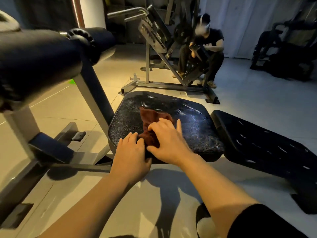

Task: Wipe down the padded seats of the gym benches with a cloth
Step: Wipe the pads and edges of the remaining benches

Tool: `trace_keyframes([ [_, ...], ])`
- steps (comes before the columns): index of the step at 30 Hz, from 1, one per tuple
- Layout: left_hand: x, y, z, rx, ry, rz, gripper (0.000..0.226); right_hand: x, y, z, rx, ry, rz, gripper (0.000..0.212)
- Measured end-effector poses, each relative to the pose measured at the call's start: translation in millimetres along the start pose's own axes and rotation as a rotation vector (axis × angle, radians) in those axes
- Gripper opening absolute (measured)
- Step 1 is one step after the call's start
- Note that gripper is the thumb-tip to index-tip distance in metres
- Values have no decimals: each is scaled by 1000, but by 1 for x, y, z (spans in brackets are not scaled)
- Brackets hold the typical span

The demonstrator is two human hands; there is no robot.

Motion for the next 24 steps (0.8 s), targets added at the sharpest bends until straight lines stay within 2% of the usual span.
trace_keyframes([
  [1, 0, -2, -5, -2, -19, -11, 49, -1, 10, -2, -4, 19, -72, 47],
  [2, 1, -3, -9, -4, -35, -29, 47, -2, 14, -5, -18, 31, -71, 45],
  [6, 2, -6, -16, -4, -50, -35, 53, -15, 16, -11, -30, 79, 157, 41],
  [7, 2, -6, -18, 2, -54, -30, 56, -16, 18, -12, -3, 98, 139, 43],
  [9, 3, -5, -20, 7, -49, -21, 57, -16, 27, -15, 16, 138, 0, 46],
  [11, 5, -4, -19, 13, -27, -13, 55, -13, 36, -18, 80, 107, -109, 46],
  [15, 5, 3, -6, 37, 27, -21, 55, -5, 32, -11, 76, 119, -90, 44],
  [18, 5, 10, 12, -16, 52, -85, 62, 11, 26, 16, 61, 254, -47, 44],
  [24, 6, 17, 33, -92, 99, -152, 73, 50, 5, 85, -5, 676, 11, 45],
])
Point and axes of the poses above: each hand's wrist, its own x-axis away from the middle knuckle, its own y-axis out of the palm, z = x × y, the point moved 2 cm from there along -x, towards the middle knuckle, and after that the axes turned 11 degrees about -y, right-handed, at the moved point
